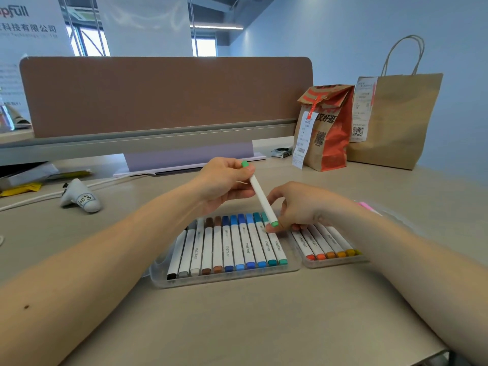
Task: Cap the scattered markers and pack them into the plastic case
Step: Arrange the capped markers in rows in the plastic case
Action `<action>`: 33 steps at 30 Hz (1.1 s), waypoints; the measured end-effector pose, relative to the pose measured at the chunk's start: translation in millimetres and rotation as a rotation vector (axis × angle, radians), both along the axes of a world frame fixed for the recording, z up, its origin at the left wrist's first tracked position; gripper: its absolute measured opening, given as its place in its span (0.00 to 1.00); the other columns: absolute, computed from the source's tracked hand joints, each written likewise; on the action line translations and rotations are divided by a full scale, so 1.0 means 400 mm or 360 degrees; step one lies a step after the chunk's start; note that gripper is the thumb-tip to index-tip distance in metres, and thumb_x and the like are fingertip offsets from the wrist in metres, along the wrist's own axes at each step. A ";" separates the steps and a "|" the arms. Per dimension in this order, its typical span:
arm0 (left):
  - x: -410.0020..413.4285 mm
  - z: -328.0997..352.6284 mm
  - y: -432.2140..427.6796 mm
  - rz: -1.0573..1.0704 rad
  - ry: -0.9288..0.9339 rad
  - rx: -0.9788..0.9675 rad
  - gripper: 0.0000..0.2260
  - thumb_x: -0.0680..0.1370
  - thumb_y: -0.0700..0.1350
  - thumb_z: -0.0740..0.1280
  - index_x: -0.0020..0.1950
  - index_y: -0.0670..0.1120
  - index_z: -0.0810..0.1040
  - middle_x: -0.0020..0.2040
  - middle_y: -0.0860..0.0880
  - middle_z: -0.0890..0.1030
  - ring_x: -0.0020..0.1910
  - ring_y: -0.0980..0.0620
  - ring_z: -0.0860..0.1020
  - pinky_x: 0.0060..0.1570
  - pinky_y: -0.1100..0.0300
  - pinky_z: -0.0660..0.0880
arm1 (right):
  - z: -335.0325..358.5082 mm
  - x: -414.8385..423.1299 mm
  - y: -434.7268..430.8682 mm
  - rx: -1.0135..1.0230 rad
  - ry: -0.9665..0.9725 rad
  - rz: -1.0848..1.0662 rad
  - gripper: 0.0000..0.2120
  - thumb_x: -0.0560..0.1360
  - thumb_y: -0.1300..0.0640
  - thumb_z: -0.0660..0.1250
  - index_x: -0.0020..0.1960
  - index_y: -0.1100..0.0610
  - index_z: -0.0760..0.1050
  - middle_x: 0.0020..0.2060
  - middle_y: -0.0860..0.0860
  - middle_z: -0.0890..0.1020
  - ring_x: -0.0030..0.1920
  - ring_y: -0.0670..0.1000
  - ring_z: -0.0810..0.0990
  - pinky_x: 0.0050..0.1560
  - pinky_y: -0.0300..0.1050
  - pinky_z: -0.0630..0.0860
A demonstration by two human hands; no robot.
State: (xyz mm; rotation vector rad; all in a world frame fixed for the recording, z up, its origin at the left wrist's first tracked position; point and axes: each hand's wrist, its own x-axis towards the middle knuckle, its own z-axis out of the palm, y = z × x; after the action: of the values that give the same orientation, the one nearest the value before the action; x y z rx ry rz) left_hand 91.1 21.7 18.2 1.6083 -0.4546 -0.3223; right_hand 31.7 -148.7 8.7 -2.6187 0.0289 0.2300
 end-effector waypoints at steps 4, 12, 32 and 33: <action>-0.004 -0.005 -0.001 -0.0012 -0.0054 0.0079 0.09 0.78 0.40 0.69 0.55 0.37 0.78 0.42 0.43 0.83 0.39 0.50 0.83 0.38 0.62 0.80 | 0.028 -0.009 -0.044 0.0884 0.0040 0.0013 0.11 0.78 0.61 0.68 0.59 0.52 0.79 0.45 0.56 0.84 0.34 0.48 0.78 0.35 0.40 0.76; -0.013 -0.006 -0.009 0.0007 -0.0207 0.0296 0.11 0.75 0.48 0.72 0.52 0.43 0.79 0.40 0.46 0.85 0.37 0.51 0.84 0.41 0.60 0.81 | 0.030 -0.015 -0.031 0.1063 0.0033 0.0060 0.23 0.73 0.66 0.72 0.64 0.51 0.74 0.40 0.59 0.83 0.33 0.49 0.79 0.34 0.40 0.79; 0.038 0.020 0.076 -0.0443 -0.0563 0.1684 0.24 0.68 0.58 0.77 0.61 0.56 0.74 0.58 0.58 0.78 0.56 0.57 0.77 0.63 0.53 0.73 | 0.018 -0.008 -0.012 -0.0017 0.0066 0.0012 0.28 0.70 0.48 0.76 0.68 0.47 0.72 0.49 0.48 0.81 0.37 0.45 0.79 0.37 0.39 0.77; 0.036 0.021 0.075 -0.0496 -0.0568 0.1746 0.26 0.68 0.57 0.77 0.62 0.56 0.73 0.59 0.57 0.77 0.57 0.57 0.77 0.63 0.53 0.73 | 0.016 -0.008 -0.009 -0.0110 0.0034 0.0004 0.28 0.70 0.47 0.76 0.68 0.47 0.72 0.52 0.47 0.80 0.41 0.46 0.79 0.38 0.40 0.77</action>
State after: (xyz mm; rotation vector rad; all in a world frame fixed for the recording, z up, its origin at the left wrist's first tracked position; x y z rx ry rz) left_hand 105.4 51.9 26.4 2.6900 -0.8970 -0.5794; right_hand 28.6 -152.1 15.0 -2.6854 0.0415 0.2623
